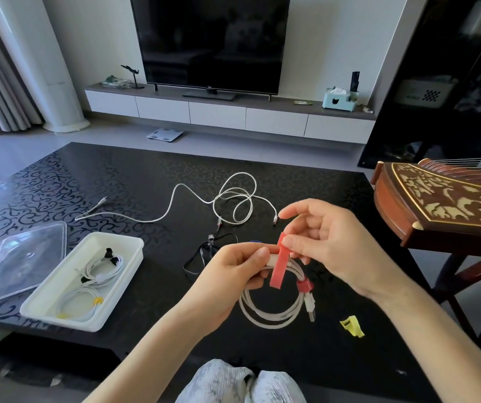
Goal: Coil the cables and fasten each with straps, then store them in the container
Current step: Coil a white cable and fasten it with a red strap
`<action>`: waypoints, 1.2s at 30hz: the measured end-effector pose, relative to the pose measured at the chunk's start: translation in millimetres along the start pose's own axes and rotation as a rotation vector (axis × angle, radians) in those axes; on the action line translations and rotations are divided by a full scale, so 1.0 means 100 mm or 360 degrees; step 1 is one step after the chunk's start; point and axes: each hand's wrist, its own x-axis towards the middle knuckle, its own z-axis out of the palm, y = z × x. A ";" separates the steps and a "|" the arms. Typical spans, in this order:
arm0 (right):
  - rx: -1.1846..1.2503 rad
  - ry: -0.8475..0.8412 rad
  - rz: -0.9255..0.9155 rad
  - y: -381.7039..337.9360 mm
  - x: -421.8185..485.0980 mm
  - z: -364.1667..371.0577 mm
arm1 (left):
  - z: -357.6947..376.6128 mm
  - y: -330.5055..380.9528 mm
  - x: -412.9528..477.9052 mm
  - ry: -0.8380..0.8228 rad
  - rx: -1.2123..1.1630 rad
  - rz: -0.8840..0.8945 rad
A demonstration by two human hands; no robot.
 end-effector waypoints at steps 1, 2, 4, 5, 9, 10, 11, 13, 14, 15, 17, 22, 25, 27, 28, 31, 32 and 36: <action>-0.0046 -0.0019 0.0003 -0.02 0.02 -0.03 | 0.00 -0.01 0.00 0.0020 0.0030 0.0020; -0.0086 -0.0025 -0.0004 -0.04 0.04 -0.06 | 0.01 -0.01 0.00 0.0037 0.0064 0.0041; -0.0163 -0.0041 -0.0027 -0.07 0.06 -0.08 | 0.02 -0.02 0.01 0.0049 0.0135 0.0080; -0.0191 -0.0057 -0.0035 -0.08 0.07 -0.09 | 0.03 -0.02 0.00 0.0040 0.0145 0.0094; -0.0221 -0.0087 -0.0045 -0.10 0.06 -0.10 | 0.02 0.00 0.00 0.0029 0.0091 0.0120; -0.0232 -0.0085 -0.0050 -0.09 0.05 -0.10 | 0.02 0.00 0.00 0.0037 0.0069 0.0123; -0.0238 -0.0082 -0.0059 -0.09 0.05 -0.09 | 0.02 0.01 0.00 0.0044 0.0045 0.0120; -0.0230 -0.0054 -0.0099 -0.07 0.03 -0.08 | 0.02 0.02 0.00 0.0049 0.0009 0.0109; -0.0236 -0.0024 -0.0134 -0.05 0.03 -0.06 | 0.02 0.03 0.00 0.0052 -0.0001 0.0102; -0.0267 0.0016 -0.0183 -0.04 0.02 -0.05 | 0.02 0.03 0.00 0.0059 -0.0008 0.0091; -0.0359 0.0111 -0.0321 -0.03 0.00 -0.03 | 0.03 0.04 0.01 0.0083 -0.0015 0.0068; -0.0336 0.0266 -0.0480 -0.01 -0.03 0.00 | 0.02 0.01 0.02 0.0143 -0.0021 0.0025; -0.0326 0.0220 -0.0403 0.06 -0.01 0.01 | 0.02 0.01 0.00 0.0137 -0.0009 0.0037; -0.0345 0.0212 -0.0401 0.08 0.00 0.01 | 0.03 0.02 0.00 0.0135 0.0013 0.0036; -0.0358 0.0209 -0.0404 0.08 0.00 0.01 | 0.03 0.03 0.00 0.0135 0.0024 0.0030; -0.0405 0.0188 -0.0409 0.10 0.01 0.02 | 0.03 0.04 0.02 0.0121 0.0041 0.0027; -0.0427 0.0187 -0.0416 0.10 0.02 0.02 | 0.03 0.05 0.02 0.0120 0.0043 0.0027; -0.0532 0.0190 -0.0440 0.15 0.03 0.01 | 0.04 0.06 0.04 0.0103 0.0040 0.0035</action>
